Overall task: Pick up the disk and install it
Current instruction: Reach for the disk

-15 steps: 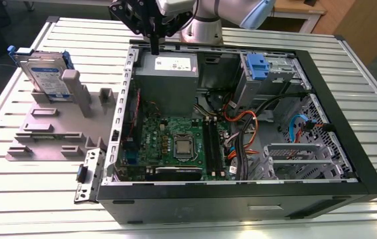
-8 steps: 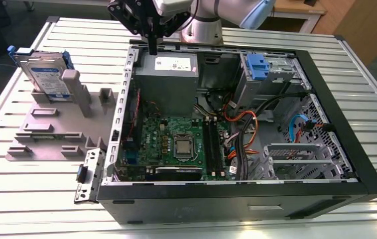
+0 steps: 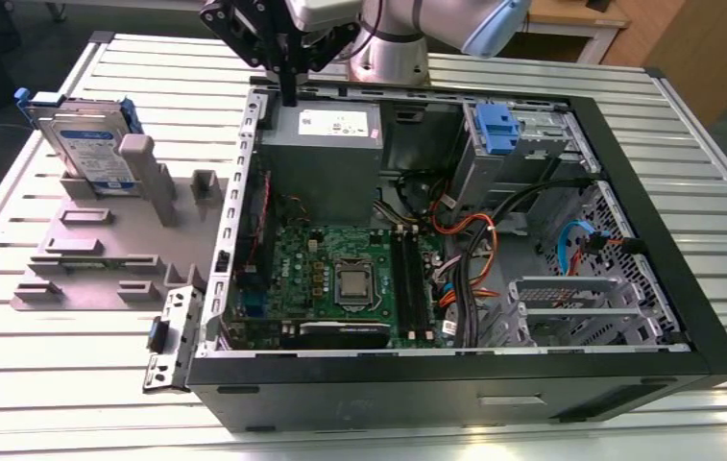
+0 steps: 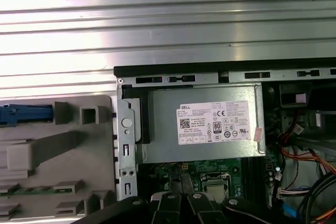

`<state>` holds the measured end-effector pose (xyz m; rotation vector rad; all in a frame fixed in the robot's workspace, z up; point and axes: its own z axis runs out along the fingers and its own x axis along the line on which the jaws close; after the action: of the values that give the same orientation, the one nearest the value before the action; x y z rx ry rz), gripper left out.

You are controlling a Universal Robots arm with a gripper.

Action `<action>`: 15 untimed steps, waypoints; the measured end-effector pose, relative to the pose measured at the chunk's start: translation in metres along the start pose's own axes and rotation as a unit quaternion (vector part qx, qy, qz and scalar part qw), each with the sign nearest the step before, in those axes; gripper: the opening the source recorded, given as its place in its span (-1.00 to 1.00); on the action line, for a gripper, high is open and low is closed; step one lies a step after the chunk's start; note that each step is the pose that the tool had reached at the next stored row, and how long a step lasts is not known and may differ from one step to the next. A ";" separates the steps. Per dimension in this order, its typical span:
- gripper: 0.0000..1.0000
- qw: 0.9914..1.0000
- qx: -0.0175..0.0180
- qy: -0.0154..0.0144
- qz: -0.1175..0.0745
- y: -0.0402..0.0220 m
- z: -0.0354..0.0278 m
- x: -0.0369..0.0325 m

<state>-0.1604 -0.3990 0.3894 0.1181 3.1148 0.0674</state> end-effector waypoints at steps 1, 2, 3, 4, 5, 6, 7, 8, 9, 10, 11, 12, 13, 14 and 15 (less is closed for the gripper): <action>-0.79 1.000 0.000 0.000 0.000 -0.0001 0.0001 0.0009; -0.79 1.000 0.000 0.000 0.000 -0.0001 0.0001 0.0018; -0.79 1.000 0.000 0.000 0.000 -0.0002 0.0001 0.0027; -0.79 1.000 0.000 0.000 0.000 -0.0003 0.0002 0.0036; -0.79 1.000 0.000 0.000 0.000 -0.0003 0.0002 0.0045; -0.79 1.000 0.000 0.000 0.000 -0.0004 0.0002 0.0054; -0.79 1.000 0.000 0.000 0.000 -0.0004 0.0003 0.0062; -0.79 1.000 0.000 0.000 0.000 -0.0005 0.0003 0.0071; -0.79 1.000 0.000 0.000 0.000 -0.0006 0.0003 0.0079; -0.79 1.000 0.000 0.000 0.000 -0.0006 0.0004 0.0087; -0.79 1.000 0.000 0.000 0.000 -0.0007 0.0004 0.0096; -0.79 1.000 0.000 0.000 0.000 -0.0007 0.0005 0.0105; -0.79 1.000 0.000 0.000 0.000 -0.0008 0.0005 0.0114; -0.79 1.000 0.000 0.000 0.000 -0.0009 0.0005 0.0124; -0.79 1.000 0.000 0.001 0.000 -0.0010 0.0006 0.0135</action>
<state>-0.1740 -0.3989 0.3885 0.1182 3.1158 0.0674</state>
